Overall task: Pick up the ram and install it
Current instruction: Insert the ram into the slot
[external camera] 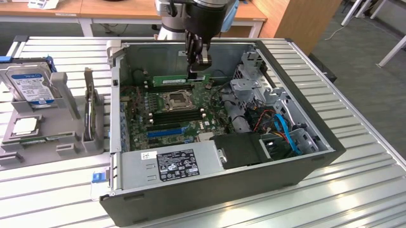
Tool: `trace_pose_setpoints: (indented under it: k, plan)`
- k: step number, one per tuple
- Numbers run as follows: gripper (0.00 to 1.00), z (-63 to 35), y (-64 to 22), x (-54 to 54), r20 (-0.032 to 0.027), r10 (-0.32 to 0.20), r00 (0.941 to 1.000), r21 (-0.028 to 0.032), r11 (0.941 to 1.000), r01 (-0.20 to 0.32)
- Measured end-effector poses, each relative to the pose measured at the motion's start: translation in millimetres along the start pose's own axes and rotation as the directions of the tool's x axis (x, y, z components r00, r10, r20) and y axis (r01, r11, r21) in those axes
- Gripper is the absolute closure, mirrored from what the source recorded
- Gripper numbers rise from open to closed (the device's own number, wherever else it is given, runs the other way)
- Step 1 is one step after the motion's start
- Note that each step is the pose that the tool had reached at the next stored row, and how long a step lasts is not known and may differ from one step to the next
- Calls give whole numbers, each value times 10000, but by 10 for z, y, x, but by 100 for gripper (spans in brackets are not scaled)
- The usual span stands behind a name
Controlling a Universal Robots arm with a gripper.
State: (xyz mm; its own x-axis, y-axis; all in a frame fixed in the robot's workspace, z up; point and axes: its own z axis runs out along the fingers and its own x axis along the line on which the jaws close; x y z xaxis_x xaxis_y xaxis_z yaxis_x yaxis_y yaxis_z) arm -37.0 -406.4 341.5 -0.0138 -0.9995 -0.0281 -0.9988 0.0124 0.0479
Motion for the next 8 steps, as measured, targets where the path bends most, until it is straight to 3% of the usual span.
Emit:
trace_pose_setpoints:
  k: [8]
  plan:
    - [88,78,-4,2,-1,0,10000,0,10000,0]
